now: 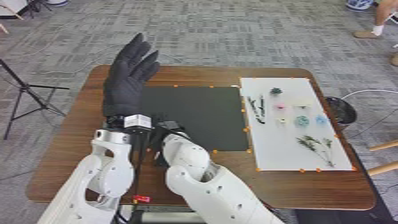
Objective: Arrange flowers
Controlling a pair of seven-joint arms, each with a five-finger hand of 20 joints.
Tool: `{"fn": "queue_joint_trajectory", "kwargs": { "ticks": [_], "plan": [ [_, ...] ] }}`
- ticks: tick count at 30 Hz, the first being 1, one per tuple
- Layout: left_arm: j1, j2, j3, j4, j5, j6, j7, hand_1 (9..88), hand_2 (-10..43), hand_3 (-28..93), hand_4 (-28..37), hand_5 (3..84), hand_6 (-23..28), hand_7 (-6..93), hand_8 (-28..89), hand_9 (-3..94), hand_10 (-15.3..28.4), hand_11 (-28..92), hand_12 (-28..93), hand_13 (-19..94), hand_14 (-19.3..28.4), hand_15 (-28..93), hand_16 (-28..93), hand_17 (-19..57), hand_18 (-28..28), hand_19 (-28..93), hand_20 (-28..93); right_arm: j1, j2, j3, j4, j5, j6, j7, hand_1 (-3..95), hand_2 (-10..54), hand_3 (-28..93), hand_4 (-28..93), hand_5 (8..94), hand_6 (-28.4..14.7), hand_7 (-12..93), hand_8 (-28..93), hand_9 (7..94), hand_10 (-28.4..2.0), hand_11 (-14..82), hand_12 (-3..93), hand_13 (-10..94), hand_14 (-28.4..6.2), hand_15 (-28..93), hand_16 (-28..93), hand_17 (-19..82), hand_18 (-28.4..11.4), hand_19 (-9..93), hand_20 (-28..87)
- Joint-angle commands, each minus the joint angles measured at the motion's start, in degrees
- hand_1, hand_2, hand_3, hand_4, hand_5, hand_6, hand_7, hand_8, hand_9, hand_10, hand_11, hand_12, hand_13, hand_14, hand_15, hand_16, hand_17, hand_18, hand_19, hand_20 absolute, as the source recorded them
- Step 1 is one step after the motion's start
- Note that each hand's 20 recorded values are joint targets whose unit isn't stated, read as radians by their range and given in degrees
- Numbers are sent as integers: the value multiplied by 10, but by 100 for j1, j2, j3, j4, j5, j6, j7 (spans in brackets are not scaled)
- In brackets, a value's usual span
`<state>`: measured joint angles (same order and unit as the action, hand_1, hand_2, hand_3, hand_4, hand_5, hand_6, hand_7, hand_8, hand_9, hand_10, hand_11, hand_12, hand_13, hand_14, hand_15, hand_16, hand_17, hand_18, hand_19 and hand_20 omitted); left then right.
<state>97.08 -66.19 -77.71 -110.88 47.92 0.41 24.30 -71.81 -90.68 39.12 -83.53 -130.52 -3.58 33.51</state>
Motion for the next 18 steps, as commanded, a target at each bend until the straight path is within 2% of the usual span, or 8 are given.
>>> {"fn": "queue_joint_trajectory", "kwargs": {
  "ticks": [1,9,13,14,17,18],
  "plan": [
    [73,-95,-56,-40,28,-151,24,242,-46,668,-283,263,17,200,-105,244,111,140,174,213,141,175,56,-121,204,427,66,-81,28,-101,54,50,-231,84,394,-95,809,-222,854,14,403,237,876,-77,558,458,774,-100,840,467,478,-217,932,696],
    [71,-140,-71,-18,46,-241,-12,242,-45,667,-282,263,17,201,-105,245,110,138,173,213,141,175,56,-120,203,426,67,-37,35,-51,195,-20,-9,40,350,-95,797,-272,844,10,397,187,870,-81,551,461,769,-98,833,466,475,-216,932,686],
    [78,-160,-73,-21,33,-238,7,242,-45,666,-282,263,17,201,-106,244,110,138,173,213,141,175,56,-120,203,426,67,-45,73,-36,175,-92,-4,-81,329,-95,799,-279,843,9,401,152,869,-81,552,461,769,-96,832,464,475,-216,932,684],
    [67,-183,-83,-6,37,-271,-9,242,-44,666,-282,263,17,201,-106,244,110,137,173,213,141,174,55,-120,203,426,67,-34,88,-46,180,-161,4,-99,320,-95,805,-280,842,9,403,144,868,-81,552,461,769,-97,832,465,474,-217,932,685],
    [-190,-222,68,161,48,-252,-85,242,-44,666,-282,263,17,201,-106,244,110,137,174,213,141,173,55,-120,203,426,67,-22,95,170,239,-359,-71,-273,319,-95,806,-282,838,8,408,137,864,-83,553,462,766,-99,831,469,471,-218,932,684],
    [-231,-232,85,188,45,-257,-110,242,-45,666,-282,263,18,201,-106,244,110,137,174,214,141,174,56,-121,204,426,67,-24,104,207,244,-404,-57,-309,322,-95,804,-282,834,8,413,143,862,-83,554,463,763,-98,831,470,468,-217,932,683]
  ]
}}
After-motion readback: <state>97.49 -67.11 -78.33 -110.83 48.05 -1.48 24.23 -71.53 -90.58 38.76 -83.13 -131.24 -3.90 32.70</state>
